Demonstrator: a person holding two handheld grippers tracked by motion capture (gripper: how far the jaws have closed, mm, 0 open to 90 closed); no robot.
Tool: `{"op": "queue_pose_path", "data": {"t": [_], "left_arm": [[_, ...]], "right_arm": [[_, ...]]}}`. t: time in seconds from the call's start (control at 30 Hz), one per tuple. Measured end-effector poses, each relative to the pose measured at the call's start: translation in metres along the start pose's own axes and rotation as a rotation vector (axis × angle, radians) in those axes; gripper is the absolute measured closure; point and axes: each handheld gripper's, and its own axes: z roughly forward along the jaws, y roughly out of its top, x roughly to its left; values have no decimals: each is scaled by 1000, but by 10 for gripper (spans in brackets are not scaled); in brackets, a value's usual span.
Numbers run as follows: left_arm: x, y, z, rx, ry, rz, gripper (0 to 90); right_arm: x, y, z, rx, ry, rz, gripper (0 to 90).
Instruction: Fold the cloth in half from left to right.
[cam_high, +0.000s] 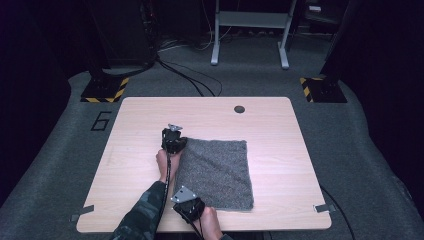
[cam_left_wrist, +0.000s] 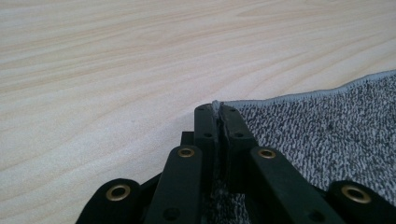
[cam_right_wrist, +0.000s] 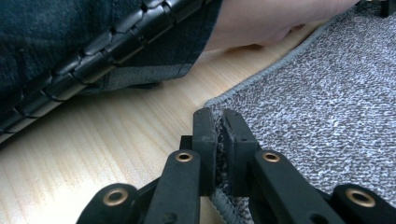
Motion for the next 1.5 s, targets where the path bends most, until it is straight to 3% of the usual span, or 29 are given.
{"op": "queue_pose_path", "data": {"t": [0.1,0.23,0.63,0.73,0.83,0.9,1.0,1.13,1.3,1.5], "left_arm": [[1,0,0,-4,-3,-15,868],[4,2,-4,-15,-7,-34,868],[6,22,-24,-32,1,-17,868],[9,29,-31,-31,10,-3,868],[14,38,-42,-17,38,50,867],[18,46,-52,-21,57,60,867],[21,58,-67,-40,70,75,867],[12,70,-73,-38,61,121,866],[-10,76,-66,-38,31,163,865],[-28,77,-51,-34,-7,160,865]], "right_arm": [[-3,-2,-2,-5,-3,-11,864],[-3,-3,-7,-33,2,21,866],[-5,12,-26,-163,0,57,866],[-5,18,-29,-190,4,56,867],[-4,27,-32,-221,12,50,867],[-1,37,-34,-250,10,27,868],[3,48,-40,-295,25,32,868],[2,50,-49,-337,21,41,867],[-5,42,-60,-345,10,86,867],[-17,28,-68,-344,-16,96,866]]}}
